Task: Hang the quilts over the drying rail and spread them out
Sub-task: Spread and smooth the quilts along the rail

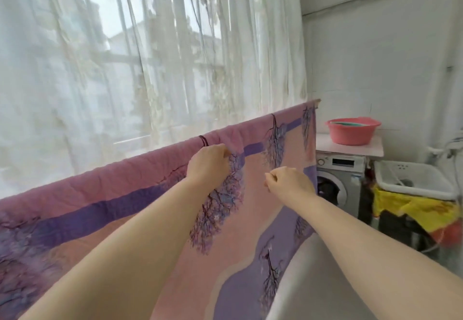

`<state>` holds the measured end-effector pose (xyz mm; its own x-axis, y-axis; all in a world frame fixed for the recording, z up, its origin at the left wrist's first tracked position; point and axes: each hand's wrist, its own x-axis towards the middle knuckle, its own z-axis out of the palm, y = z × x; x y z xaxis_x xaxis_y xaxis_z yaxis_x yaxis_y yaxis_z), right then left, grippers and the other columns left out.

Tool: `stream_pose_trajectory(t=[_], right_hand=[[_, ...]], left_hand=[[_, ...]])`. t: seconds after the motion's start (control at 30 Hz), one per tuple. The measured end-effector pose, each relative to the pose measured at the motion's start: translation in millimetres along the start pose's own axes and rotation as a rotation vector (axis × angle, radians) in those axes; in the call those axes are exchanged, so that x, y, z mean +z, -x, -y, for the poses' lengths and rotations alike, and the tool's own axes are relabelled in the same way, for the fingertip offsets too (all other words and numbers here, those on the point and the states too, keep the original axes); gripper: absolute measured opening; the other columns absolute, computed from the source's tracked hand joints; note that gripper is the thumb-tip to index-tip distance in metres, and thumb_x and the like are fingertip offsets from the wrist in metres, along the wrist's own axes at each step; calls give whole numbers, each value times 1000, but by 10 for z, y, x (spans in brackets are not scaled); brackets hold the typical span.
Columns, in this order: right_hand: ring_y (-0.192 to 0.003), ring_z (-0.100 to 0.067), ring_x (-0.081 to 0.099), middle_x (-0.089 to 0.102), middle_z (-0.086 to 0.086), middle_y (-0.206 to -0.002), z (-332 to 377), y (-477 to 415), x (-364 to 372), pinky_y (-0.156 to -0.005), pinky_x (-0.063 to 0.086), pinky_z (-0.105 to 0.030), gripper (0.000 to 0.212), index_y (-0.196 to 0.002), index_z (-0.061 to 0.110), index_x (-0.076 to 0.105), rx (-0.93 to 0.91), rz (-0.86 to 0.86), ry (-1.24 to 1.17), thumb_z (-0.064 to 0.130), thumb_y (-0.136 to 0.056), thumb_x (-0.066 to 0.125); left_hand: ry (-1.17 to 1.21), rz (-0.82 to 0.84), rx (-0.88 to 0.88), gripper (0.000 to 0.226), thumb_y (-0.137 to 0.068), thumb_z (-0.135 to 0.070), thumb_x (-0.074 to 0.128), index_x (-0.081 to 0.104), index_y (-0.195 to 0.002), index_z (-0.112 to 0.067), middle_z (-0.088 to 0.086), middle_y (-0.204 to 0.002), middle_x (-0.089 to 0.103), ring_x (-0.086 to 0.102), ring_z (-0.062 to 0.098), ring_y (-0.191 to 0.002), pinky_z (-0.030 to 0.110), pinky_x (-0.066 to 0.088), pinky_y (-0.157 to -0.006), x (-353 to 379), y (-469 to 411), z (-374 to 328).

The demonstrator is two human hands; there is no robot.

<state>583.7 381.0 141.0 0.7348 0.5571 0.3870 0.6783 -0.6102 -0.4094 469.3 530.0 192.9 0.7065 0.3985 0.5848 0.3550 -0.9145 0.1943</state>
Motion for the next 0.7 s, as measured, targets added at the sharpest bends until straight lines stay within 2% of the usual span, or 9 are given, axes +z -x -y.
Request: stream_pose_trajectory(t=[0.13, 0.2, 0.3, 0.33, 0.4, 0.47, 0.53, 0.6, 0.7], right_hand=[[-76, -23, 65, 72, -1, -89, -90, -462, 157, -70, 54, -35, 44, -75, 11, 67, -11, 5, -26, 34, -94, 36], [-77, -24, 65, 72, -3, -89, -84, -694, 259, -72, 54, -36, 41, -66, 11, 60, -37, 24, -61, 30, -93, 37], [-78, -26, 62, 70, -5, -87, 19, -1054, 364, -68, 49, -34, 37, -60, 17, 53, -123, 18, -91, 27, -93, 39], [-79, -26, 61, 70, -5, -89, 69, -1156, 378, -66, 46, -32, 35, -66, 19, 58, -156, 16, -99, 27, -93, 39], [-88, -25, 61, 70, -4, -102, 178, -1394, 430, -70, 45, -31, 28, -93, 20, 69, -231, 17, -138, 24, -95, 41], [-106, -25, 60, 65, -2, -120, 274, -1619, 496, -84, 48, -34, 32, -118, 20, 64, -298, -1, -209, 17, -94, 42], [-117, -26, 55, 60, -3, -129, 357, -1804, 535, -95, 46, -38, 41, -128, 19, 56, -347, -19, -271, 9, -90, 44], [-120, -28, 53, 57, -7, -132, 391, -2013, 552, -99, 43, -40, 46, -132, 17, 52, -413, -1, -279, 6, -88, 43], [-135, -27, 39, 44, -7, -146, 369, -2263, 546, -107, 31, -41, 43, -140, 17, 43, -548, 60, -225, 19, -98, 34]], left_hand=[[-366, -169, -9, 34, -87, -10, 48, 63, -116, -18, 1, -114, 67, 52, 25, -112, 38, 42, -82, 101, -419, 179], [-506, -154, -52, 33, -86, -12, 48, 60, -117, -14, 2, -114, 65, 49, 25, -113, 37, 40, -84, 91, -532, 268], [-591, -103, -182, 30, -88, -15, 45, 56, -115, -10, 6, -111, 63, 51, 27, -108, 38, 40, -83, 102, -666, 440], [-603, -84, -228, 29, -90, -18, 43, 55, -115, -10, 6, -111, 63, 52, 27, -106, 38, 40, -83, 114, -685, 499], [-627, -58, -325, 32, -96, -27, 36, 55, -115, -9, 8, -110, 63, 55, 28, -104, 40, 40, -82, 166, -687, 634], [-652, -42, -417, 42, -100, -38, 26, 55, -114, -11, 8, -109, 64, 57, 28, -102, 41, 40, -82, 212, -620, 715], [-699, -75, -464, 49, -100, -44, 20, 57, -111, -14, 6, -106, 65, 59, 27, -98, 41, 40, -82, 246, -547, 767], [-743, -109, -518, 49, -100, -44, 19, 59, -107, -17, 4, -102, 66, 59, 26, -93, 40, 40, -81, 250, -513, 725], [-798, -131, -597, 46, -100, -42, 20, 60, -99, -19, 1, -94, 68, 60, 24, -85, 39, 38, -77, 261, -475, 617]])
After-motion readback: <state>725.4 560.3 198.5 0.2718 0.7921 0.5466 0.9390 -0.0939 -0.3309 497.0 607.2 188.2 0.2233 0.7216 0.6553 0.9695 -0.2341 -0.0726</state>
